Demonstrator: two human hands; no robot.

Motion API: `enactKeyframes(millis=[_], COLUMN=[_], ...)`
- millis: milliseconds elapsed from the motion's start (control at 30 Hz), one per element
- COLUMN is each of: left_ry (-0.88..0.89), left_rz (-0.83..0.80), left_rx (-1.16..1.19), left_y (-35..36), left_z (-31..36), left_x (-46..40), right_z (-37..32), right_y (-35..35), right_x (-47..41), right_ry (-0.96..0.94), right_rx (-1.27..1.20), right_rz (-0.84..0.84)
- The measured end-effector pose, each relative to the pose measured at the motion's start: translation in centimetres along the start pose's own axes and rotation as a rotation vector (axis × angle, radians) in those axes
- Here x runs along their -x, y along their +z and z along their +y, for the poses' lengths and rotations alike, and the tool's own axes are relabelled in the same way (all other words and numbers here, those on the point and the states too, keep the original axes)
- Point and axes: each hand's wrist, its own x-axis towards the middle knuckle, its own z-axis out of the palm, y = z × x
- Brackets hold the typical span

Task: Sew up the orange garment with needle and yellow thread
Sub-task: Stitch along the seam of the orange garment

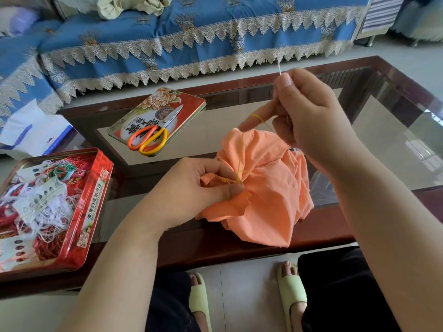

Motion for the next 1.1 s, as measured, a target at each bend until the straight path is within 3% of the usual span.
enactKeyframes(millis=[100, 367, 600, 767, 1100], left_ry=[-0.05, -0.066, -0.041, -0.043, 0.012], left_rz=[-0.123, -0.208, -0.192, -0.223, -0.264], left_rx=[0.112, 0.26, 0.28, 0.334, 0.404], left_y=[-0.3, -0.7, -0.7, -0.9, -1.5], left_z=[-0.2, 0.0, 0.0, 0.0, 0.0], left_x=[0.0, 0.3, 0.3, 0.4, 0.6], right_z=[1.1, 3.5, 4.5, 4.4, 5.7], right_y=[-0.8, -1.5, -2.3, -1.2, -2.6], right_x=[-0.7, -1.4, -1.9, -1.8, -2.7], right_ry=[0.02, -0.09, -0.281, -0.548, -0.486], right_rx=[0.1, 0.718, 0.864, 0.952, 1.042], right_rz=[0.036, 0.112, 0.249, 0.173, 0.173])
